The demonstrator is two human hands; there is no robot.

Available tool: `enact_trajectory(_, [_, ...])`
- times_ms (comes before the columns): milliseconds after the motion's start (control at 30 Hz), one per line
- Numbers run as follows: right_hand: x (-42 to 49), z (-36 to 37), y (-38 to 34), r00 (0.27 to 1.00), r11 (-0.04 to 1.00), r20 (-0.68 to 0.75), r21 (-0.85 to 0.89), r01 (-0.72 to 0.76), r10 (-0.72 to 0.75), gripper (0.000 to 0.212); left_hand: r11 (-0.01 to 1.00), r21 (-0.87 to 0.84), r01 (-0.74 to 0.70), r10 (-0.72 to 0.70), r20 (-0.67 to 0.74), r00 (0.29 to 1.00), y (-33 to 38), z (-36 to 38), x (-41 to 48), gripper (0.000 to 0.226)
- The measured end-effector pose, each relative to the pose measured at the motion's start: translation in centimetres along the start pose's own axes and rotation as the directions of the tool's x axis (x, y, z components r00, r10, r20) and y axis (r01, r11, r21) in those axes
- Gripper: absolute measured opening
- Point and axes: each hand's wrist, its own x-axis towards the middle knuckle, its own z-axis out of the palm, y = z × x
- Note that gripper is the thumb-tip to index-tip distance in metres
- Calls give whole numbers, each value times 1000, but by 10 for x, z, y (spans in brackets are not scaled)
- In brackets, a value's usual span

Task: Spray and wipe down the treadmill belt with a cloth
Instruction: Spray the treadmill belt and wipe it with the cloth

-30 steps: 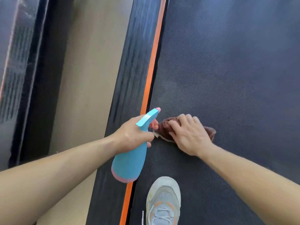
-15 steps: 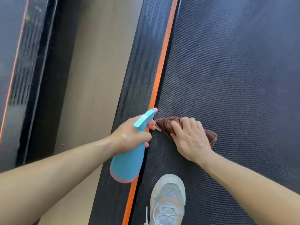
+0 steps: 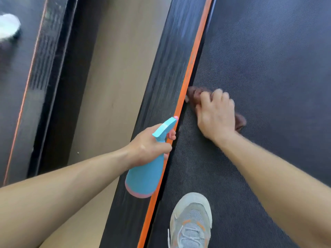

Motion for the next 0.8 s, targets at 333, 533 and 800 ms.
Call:
enact_trajectory(333, [-23, 9, 3, 934, 934, 33, -5, 357, -356, 31, 996, -39, -75, 74, -35, 997, 20, -2, 11, 40])
enact_trajectory(533, [34, 7, -7, 999, 999, -13, -5, 33, -33, 29, 999, -25, -35, 35, -8, 999, -1, 4, 1, 45])
enact_trajectory(800, [-109, -2, 2, 890, 898, 131, 5, 439, -436, 27, 999, -27, -28, 28, -8, 1000, 0, 2, -8, 52])
